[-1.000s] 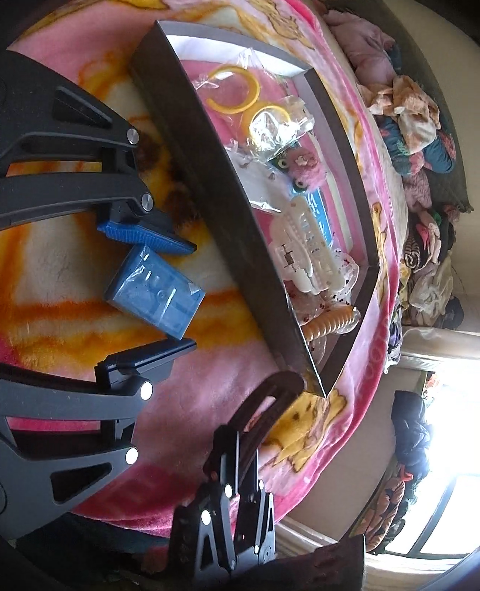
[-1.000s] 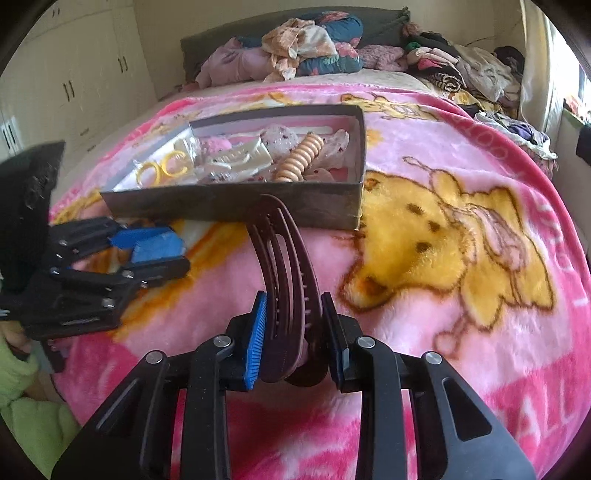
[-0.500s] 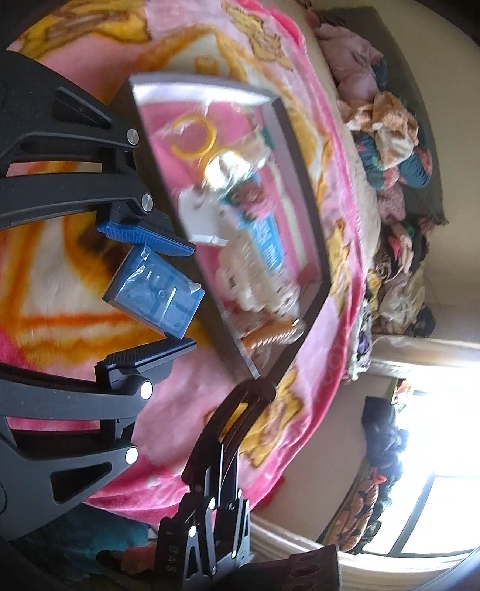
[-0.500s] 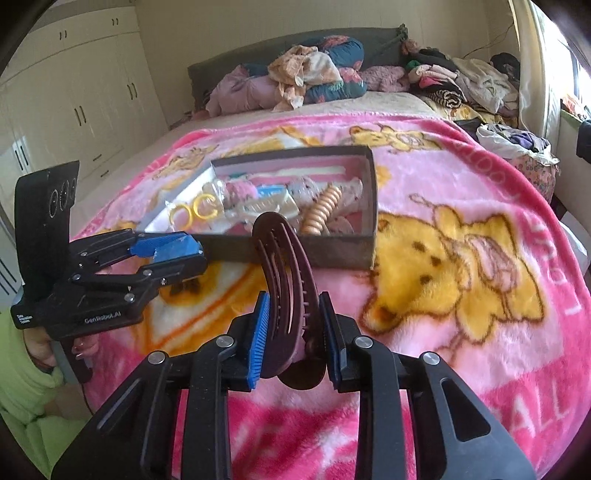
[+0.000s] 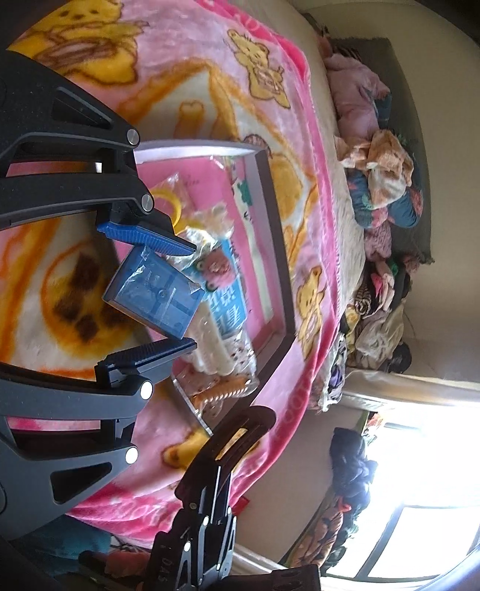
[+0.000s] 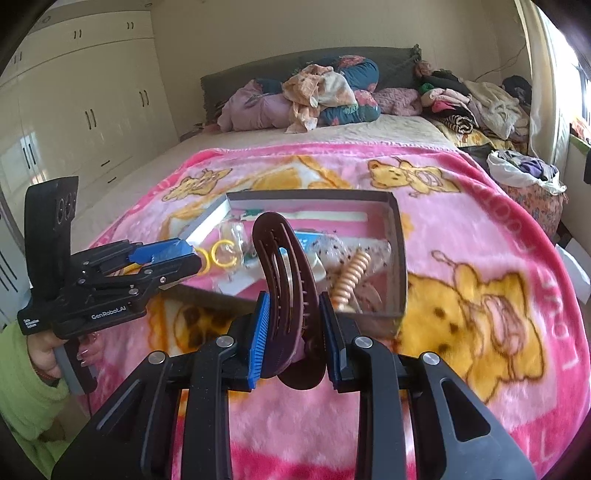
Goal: Organize jewelry
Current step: 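Carry the blue packet and maroon clip with both tools over the box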
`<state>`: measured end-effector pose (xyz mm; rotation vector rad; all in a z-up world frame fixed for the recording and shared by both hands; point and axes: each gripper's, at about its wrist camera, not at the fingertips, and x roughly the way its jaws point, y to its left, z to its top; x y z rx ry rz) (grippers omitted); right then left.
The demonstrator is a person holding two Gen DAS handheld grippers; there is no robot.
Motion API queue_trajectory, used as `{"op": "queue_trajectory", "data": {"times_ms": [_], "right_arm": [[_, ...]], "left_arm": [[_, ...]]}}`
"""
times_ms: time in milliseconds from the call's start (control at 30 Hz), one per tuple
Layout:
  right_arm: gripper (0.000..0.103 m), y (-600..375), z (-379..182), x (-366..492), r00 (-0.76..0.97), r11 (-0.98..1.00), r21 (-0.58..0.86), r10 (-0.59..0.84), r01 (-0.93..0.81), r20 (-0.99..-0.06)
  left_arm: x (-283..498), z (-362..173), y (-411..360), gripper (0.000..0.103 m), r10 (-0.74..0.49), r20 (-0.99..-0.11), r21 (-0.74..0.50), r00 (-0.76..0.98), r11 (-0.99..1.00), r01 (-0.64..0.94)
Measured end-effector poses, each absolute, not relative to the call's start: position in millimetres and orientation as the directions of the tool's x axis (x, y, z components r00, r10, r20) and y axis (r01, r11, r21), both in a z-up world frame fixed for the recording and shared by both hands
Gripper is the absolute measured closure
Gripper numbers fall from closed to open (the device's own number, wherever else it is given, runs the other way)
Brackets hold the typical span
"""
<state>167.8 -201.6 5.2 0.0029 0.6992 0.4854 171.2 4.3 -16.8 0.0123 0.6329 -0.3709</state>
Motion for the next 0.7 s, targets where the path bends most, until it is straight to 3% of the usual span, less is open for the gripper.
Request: {"op": "queue_trajectory", "data": {"times_ms": [700], "right_arm": [[0.077,-201.3,-3.5,224.2,0.671,0.920,0.148,0.367,-0.362,-0.644]], "left_arm": [[208.2,-22.3,8.8,0.066,-0.339,-0.587,-0.157,0.735,0.938,0.308]]}}
